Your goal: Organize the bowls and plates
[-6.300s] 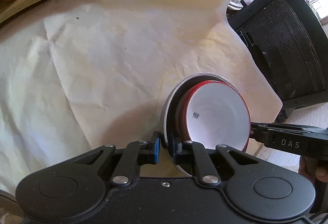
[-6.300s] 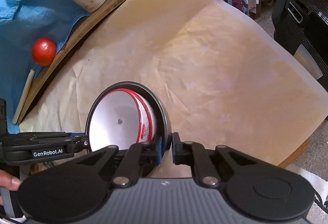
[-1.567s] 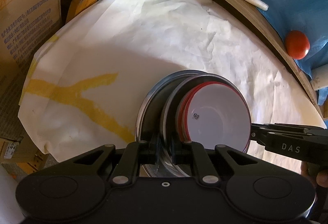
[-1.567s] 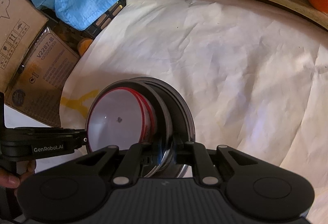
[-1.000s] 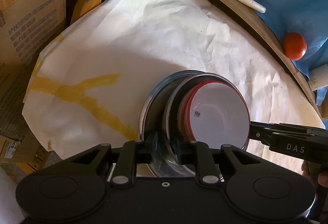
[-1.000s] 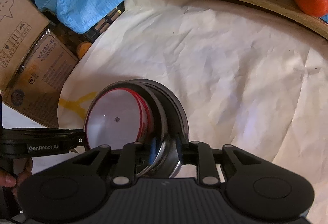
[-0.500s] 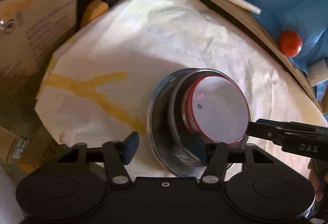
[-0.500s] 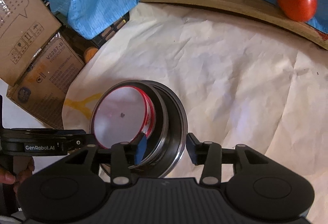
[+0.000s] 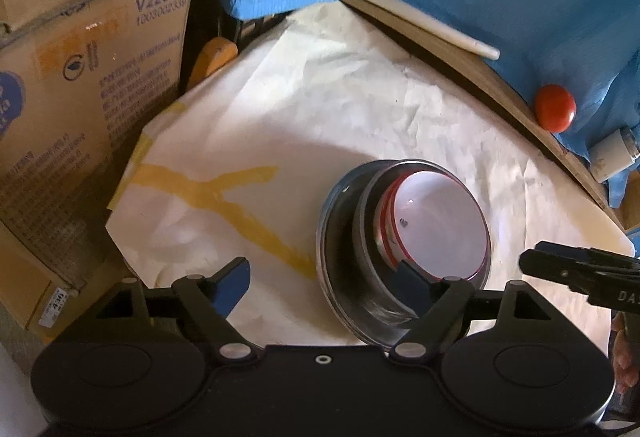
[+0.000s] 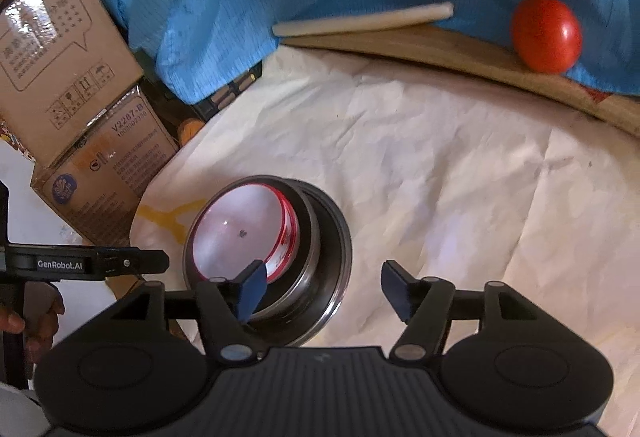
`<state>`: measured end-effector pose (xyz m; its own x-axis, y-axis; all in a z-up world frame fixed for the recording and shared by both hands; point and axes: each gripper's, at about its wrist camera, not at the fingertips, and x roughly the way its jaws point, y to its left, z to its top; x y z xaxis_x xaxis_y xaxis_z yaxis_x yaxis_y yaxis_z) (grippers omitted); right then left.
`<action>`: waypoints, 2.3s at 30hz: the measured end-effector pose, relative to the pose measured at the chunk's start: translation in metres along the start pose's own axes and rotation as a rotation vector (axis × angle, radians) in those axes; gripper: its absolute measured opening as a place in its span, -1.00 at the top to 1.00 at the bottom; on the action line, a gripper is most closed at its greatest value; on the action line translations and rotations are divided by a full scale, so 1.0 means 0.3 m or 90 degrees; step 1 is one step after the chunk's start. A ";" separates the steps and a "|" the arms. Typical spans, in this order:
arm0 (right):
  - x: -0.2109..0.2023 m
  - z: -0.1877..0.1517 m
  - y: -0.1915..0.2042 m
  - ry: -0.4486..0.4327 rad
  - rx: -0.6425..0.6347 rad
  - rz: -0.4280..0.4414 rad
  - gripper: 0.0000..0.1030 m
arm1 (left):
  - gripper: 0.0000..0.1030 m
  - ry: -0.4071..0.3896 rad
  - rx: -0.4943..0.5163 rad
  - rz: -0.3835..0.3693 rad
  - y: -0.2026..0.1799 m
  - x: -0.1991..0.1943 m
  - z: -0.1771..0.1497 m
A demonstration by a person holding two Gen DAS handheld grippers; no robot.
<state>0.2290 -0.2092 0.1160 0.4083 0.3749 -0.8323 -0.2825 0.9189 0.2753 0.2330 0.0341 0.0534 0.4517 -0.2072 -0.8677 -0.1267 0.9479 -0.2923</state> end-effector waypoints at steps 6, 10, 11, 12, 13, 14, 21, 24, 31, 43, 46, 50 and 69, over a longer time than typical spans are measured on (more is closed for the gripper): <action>-0.052 -0.032 0.007 -0.041 -0.024 -0.007 -0.54 | -0.71 -0.041 0.024 -0.009 -0.019 -0.031 -0.034; -0.084 -0.073 0.014 -0.066 -0.033 -0.007 -0.67 | -0.82 -0.088 0.044 -0.021 -0.037 -0.069 -0.072; -0.093 -0.083 0.015 -0.072 -0.034 -0.009 -0.68 | -0.83 -0.095 0.050 -0.021 -0.041 -0.077 -0.081; -0.102 -0.095 0.017 -0.079 -0.036 -0.012 -0.71 | -0.83 -0.101 0.057 -0.022 -0.045 -0.083 -0.087; -0.111 -0.107 0.021 -0.084 -0.041 -0.016 -0.73 | -0.85 -0.109 0.063 -0.024 -0.049 -0.089 -0.093; -0.119 -0.119 0.026 -0.088 -0.044 -0.021 -0.74 | -0.91 -0.116 0.072 -0.027 -0.052 -0.095 -0.098; -0.177 -0.180 0.039 -0.143 -0.013 -0.043 -0.88 | -0.97 -0.145 0.125 -0.047 -0.059 -0.114 -0.118; -0.193 -0.207 0.055 -0.167 -0.013 -0.059 -0.96 | -0.98 -0.152 0.152 -0.050 -0.058 -0.113 -0.129; -0.211 -0.305 0.114 -0.226 0.002 -0.131 -0.99 | -0.98 -0.159 0.197 -0.063 -0.018 -0.115 -0.148; -0.269 -0.508 0.259 -0.307 0.052 -0.253 -0.99 | -0.98 -0.180 0.268 -0.107 0.053 -0.153 -0.205; -0.282 -0.538 0.274 -0.315 0.067 -0.264 -0.99 | -0.98 -0.180 0.273 -0.110 0.063 -0.159 -0.217; -0.292 -0.571 0.286 -0.331 0.071 -0.280 -0.99 | -0.98 -0.174 0.289 -0.109 0.064 -0.152 -0.232; -0.299 -0.656 0.310 -0.324 0.093 -0.282 -0.99 | -0.98 -0.167 0.351 -0.123 0.046 -0.159 -0.300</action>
<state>-0.0048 -0.1816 0.1214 0.8248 -0.0616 -0.5621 0.1103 0.9925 0.0531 0.1301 0.0351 0.0546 0.6307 -0.3871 -0.6726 0.4197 0.8992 -0.1239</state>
